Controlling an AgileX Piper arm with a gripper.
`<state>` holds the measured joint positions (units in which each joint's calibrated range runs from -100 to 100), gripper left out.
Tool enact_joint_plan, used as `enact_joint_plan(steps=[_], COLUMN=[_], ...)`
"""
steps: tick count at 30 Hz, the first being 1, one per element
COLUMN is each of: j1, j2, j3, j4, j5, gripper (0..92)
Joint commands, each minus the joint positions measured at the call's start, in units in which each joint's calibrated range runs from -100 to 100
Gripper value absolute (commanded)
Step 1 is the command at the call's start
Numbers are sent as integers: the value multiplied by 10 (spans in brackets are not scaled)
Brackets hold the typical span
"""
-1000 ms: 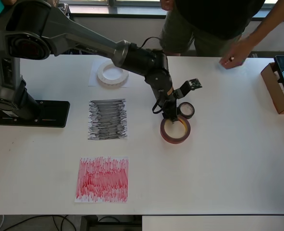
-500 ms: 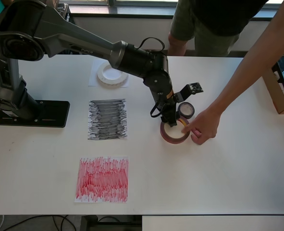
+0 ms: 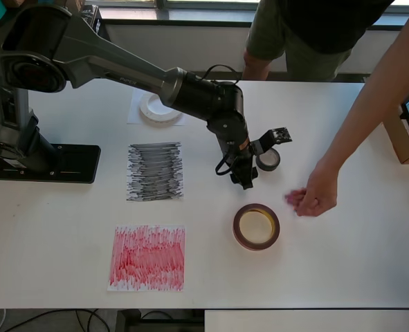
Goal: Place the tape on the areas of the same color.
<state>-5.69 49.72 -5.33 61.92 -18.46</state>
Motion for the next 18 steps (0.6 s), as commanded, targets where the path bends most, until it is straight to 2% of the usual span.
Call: enact_joint_plan(steps=[1,8,14,18], j1=[-16,-51,-76,-92], j2=[-4,-15,-15,-14], j3=[1,-10,-100,-130], j4=[-4,-3,72,81], j5=[0,-1,-1,-4], gripper=[677,677,677,677])
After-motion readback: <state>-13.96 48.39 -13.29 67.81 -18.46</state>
